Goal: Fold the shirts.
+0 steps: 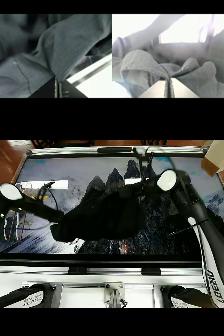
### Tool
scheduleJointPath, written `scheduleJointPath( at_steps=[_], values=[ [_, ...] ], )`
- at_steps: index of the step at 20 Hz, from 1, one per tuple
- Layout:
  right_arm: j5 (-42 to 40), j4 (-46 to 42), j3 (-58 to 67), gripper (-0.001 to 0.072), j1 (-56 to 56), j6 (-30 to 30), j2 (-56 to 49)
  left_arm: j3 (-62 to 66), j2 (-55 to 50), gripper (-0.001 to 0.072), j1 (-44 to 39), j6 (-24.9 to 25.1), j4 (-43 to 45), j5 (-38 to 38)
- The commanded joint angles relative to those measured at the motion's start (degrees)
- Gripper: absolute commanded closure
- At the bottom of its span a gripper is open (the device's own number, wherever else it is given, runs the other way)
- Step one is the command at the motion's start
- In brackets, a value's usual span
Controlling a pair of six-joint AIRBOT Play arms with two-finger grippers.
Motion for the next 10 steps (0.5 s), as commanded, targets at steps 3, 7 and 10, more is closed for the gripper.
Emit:
scheduleJointPath(
  at_steps=[3, 7, 10],
  values=[
    [-2.40, 2.84, 12.04, 0.0636, 0.11, -4.02, 2.05, 20.98, 5.49, 0.0660, 1.81, -0.28, -0.90, 5.01],
    [5.09, 6.34, 15.98, 0.0636, 0.11, -3.67, 6.95, 30.45, 12.37, 0.0660, 2.25, -2.93, 3.43, 6.86],
    [5.73, 10.73, 16.44, 0.0636, 0.07, -3.76, 11.58, 30.93, 18.40, 0.0660, 2.51, -5.49, 4.57, 9.73]
  ],
)
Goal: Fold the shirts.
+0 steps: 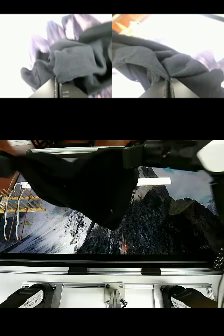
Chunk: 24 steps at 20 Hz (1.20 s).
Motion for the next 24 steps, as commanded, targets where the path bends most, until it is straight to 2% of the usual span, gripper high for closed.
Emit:
scheduleJointPath(
  at_steps=[1, 4, 7, 10, 12, 15, 16, 17, 18, 21, 24],
  values=[
    [1.81, 3.34, 1.46, 0.0636, -0.04, -0.11, 5.11, 2.91, 7.23, 0.0660, 0.24, -3.54, 1.97, 4.72],
    [5.81, -1.29, 1.46, 0.0636, -0.04, 2.91, 7.74, 2.86, 11.87, 0.0660, 0.24, -4.44, 2.01, 6.08],
    [18.49, -3.43, 0.96, 0.0636, -0.02, 3.23, 5.92, 0.85, 12.31, 0.0660, 0.24, -6.47, 2.03, -2.14],
    [30.38, -3.41, -2.89, 0.0636, 0.02, 3.23, -0.22, -11.89, 12.26, 0.0660, 0.20, -8.11, 1.97, -4.81],
    [31.04, -3.82, -8.94, 0.0636, 0.76, 3.28, -4.17, -24.44, 12.15, 0.0660, 0.20, -8.09, 1.95, -2.56],
    [25.88, -9.07, -18.23, 0.0635, 5.84, 3.50, -10.01, -41.88, 12.13, 0.0660, 0.17, -8.02, -1.25, 8.04],
    [23.56, -10.71, -19.63, 0.0593, 7.63, 4.26, -12.04, -45.97, 12.11, 0.0660, 0.17, -8.02, -2.95, 11.91],
    [21.79, -12.33, -19.80, 0.0311, 9.18, 6.01, -14.19, -48.54, 12.11, 0.0660, 0.17, -8.04, -4.07, 14.58],
    [20.37, -13.42, -19.78, 0.0122, 10.16, 7.37, -15.52, -50.05, 12.02, 0.0660, 0.17, -8.00, -4.37, 15.98],
    [20.24, -20.20, -19.17, 0.0122, 10.69, 14.58, -15.69, -50.34, 11.72, 0.0660, 0.24, -5.79, -4.26, 17.33],
    [27.58, -28.04, -15.91, 0.0122, 10.69, 15.93, -15.41, -50.31, 11.72, 0.0660, 0.24, -5.66, -4.28, 19.08]
  ],
)
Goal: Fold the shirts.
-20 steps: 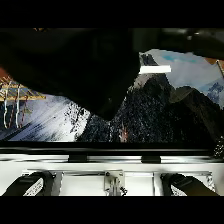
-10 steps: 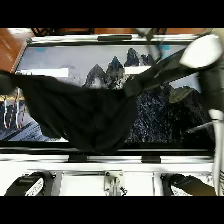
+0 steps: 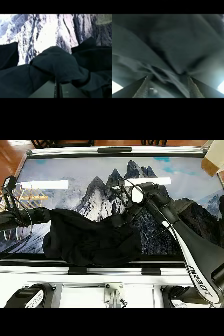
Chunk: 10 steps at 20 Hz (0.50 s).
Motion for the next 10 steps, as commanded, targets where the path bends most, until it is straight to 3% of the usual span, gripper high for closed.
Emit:
scheduleJointPath(
  at_steps=[1, 6, 10],
  values=[
    [7.04, -9.33, 2.62, 0.0123, 0.63, 3.37, -0.57, -1.42, -0.07, 0.0659, 0.02, 0.76, -0.52, 3.43],
    [9.33, -17.92, 3.45, 0.0123, 0.46, 2.25, 2.25, -1.42, -0.04, 0.0659, 0.02, 1.70, -0.50, 3.96],
    [9.88, -11.34, -0.79, 0.0123, -3.06, 3.23, 2.23, -1.42, -0.04, 0.0659, 0.02, 1.86, -0.50, 3.98]
  ],
)
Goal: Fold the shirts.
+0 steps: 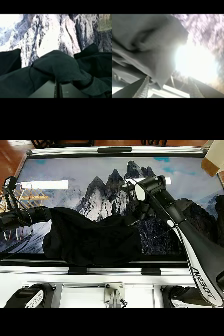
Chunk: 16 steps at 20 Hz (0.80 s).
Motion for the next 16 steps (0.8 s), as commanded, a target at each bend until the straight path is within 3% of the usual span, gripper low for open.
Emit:
scheduleJointPath(
  at_steps=[1, 9, 14, 16],
  values=[
    [0.61, 5.09, -3.93, 0.0122, -2.51, 0.81, 0.37, -0.04, -0.02, 0.0659, 0.02, 0.35, 0.00, 0.28],
    [-3.45, 10.01, -7.69, 0.0123, -1.46, 1.09, 0.37, -0.04, -0.02, 0.0660, 0.02, 0.33, -0.02, 0.24],
    [-10.34, 6.27, -14.34, 0.0137, -1.46, 7.28, -0.24, -0.04, 0.00, 0.0660, 0.02, 0.33, -0.02, 0.28],
    [-14.10, 8.50, -14.32, 0.0475, -1.42, 9.81, -1.57, -0.04, 0.00, 0.0659, 0.02, 0.04, -0.50, 1.07]
  ],
)
